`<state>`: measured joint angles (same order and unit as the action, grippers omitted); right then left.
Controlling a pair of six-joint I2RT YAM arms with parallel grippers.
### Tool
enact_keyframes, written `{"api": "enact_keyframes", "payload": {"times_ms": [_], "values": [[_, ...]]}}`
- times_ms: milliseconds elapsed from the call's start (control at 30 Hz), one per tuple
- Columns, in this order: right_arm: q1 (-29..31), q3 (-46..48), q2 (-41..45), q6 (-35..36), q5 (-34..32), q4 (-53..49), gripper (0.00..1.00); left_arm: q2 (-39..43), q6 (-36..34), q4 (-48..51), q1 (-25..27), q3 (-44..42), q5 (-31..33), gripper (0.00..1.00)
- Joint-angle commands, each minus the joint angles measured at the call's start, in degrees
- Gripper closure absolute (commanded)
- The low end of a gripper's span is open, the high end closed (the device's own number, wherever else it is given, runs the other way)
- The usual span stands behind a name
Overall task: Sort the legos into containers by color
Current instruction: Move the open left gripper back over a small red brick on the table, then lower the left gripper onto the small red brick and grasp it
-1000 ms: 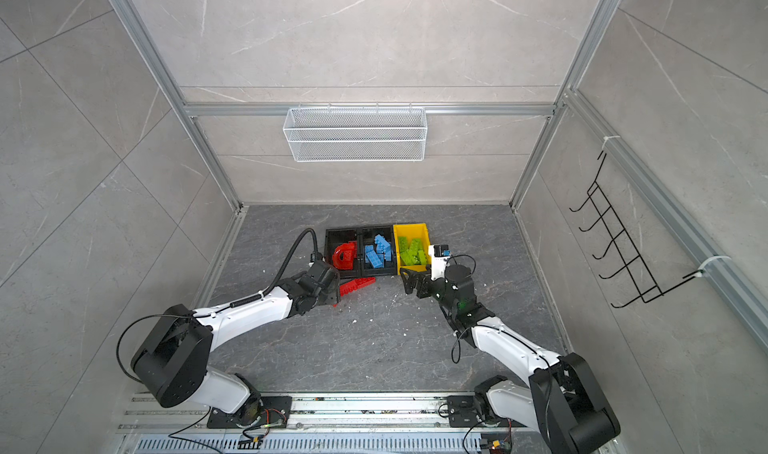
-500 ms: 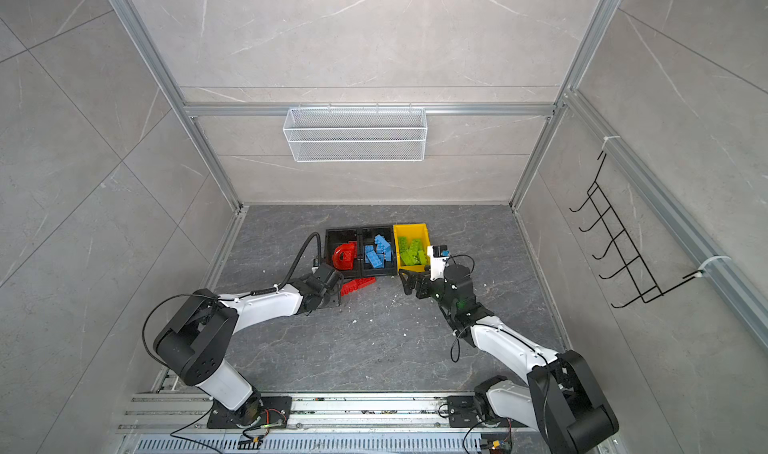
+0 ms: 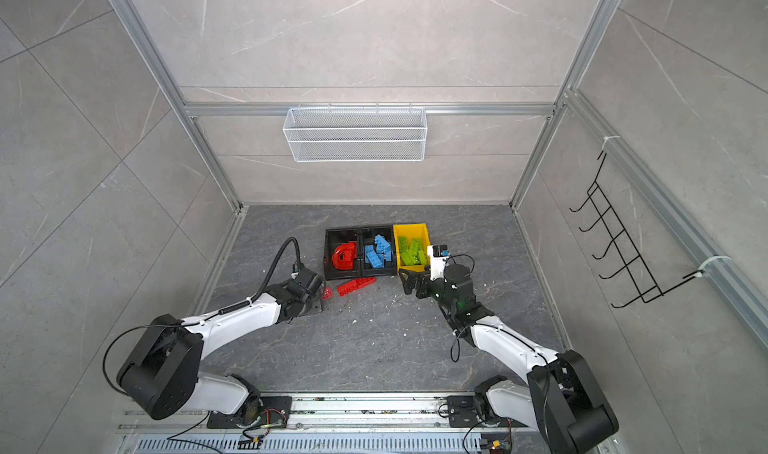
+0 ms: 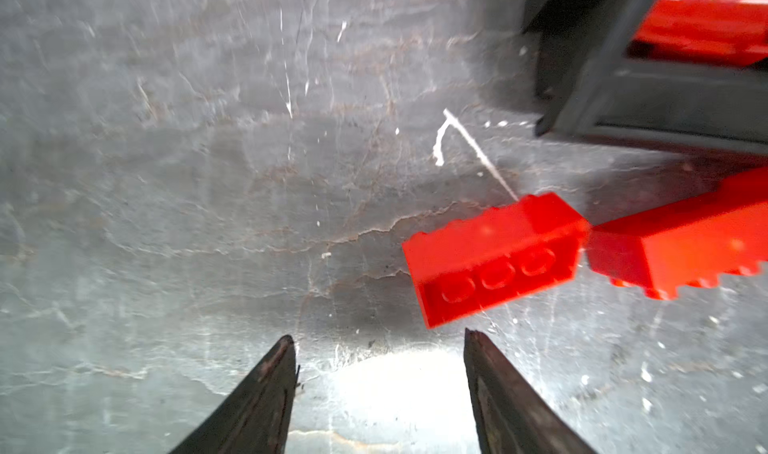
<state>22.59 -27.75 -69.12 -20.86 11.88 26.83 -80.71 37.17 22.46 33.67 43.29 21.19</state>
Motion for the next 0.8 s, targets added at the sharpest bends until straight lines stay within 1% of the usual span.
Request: {"api": "enact_keyframes", "payload": {"times_ms": [0,100,167,267,400,567,667,767], "values": [[0.1,-1.7,-0.5,-0.4,0.9,-0.4,0.00,2.4,-5.2,0.7,0.2,2.8,-1.3,0.30],[0.1,-1.7,-0.8,-0.4,1.0,-0.2,0.00,2.0,-10.0,-0.5,0.2,3.9,-1.8,0.29],[0.1,-1.8,-0.9,-0.5,1.0,-0.2,0.00,0.3,-12.7,0.3,0.1,5.7,-1.2,0.28],[0.1,-1.9,-1.2,-0.5,1.0,-0.1,0.00,-2.7,-14.9,2.2,0.1,8.6,0.1,0.25],[0.1,-1.8,-1.1,-0.4,1.1,-0.1,0.00,-5.3,-18.4,1.5,0.2,10.2,0.0,0.22],[0.1,-1.7,-0.6,-0.5,1.1,-0.2,0.00,-8.9,-22.6,1.3,-0.3,12.3,0.7,0.15],[0.1,-1.8,-0.5,-0.5,1.2,-0.3,0.00,-10.1,-26.5,-1.6,-0.6,12.2,-1.5,0.11],[0.1,-1.8,-0.2,-0.4,1.4,-0.4,0.00,-11.9,-29.5,-3.2,-1.9,12.9,-5.8,0.09]]}}
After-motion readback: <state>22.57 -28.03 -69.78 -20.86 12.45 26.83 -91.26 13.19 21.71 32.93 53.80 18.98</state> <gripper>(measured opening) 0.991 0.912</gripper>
